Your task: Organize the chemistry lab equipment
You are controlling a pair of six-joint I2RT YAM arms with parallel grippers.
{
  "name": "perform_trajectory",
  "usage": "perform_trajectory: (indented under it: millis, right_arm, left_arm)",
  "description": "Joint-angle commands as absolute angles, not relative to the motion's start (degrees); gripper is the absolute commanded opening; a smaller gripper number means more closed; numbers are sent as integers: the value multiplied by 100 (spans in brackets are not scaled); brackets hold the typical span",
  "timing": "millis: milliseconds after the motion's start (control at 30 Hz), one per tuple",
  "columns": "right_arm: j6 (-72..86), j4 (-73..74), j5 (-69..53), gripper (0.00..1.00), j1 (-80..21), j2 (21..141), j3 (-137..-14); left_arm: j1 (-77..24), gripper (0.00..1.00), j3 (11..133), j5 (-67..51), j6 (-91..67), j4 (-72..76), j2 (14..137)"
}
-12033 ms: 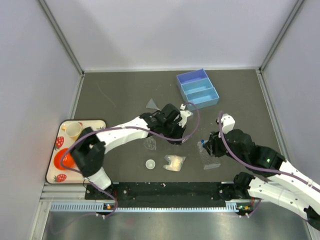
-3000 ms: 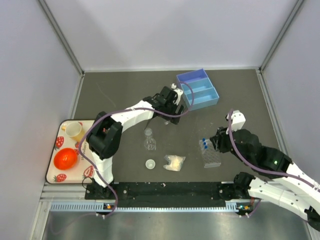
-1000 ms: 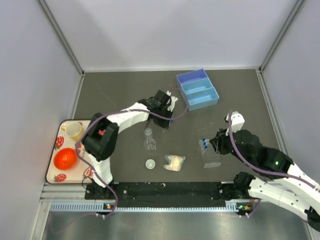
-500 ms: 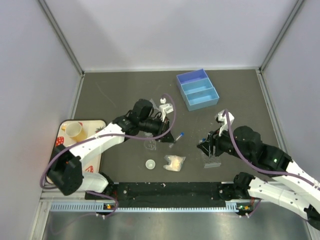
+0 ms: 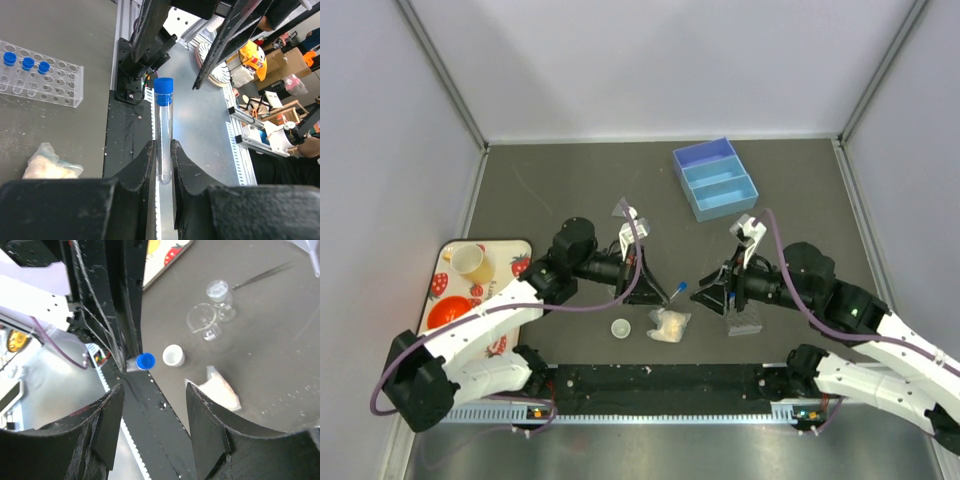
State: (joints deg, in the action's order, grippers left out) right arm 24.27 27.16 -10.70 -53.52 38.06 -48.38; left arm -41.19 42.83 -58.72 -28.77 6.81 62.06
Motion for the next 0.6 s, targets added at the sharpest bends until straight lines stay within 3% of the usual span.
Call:
perform_trajectory:
  millis: [0, 333, 567]
  right_arm:
    - [2733, 1900, -1748, 53, -5414, 3911, -4869]
    - [3067, 1345, -2215, 52, -5414, 4131, -4817]
    - [3146, 1213, -2276, 47, -5414, 4227, -4851]
  left_arm:
    - [-4131, 0, 4026, -6257, -3295, 1616, 5950]
    - [-4140, 0, 3850, -6574, -3735, 2461, 5897]
    - [-4140, 0, 3841, -6574, -3771, 2514, 5889]
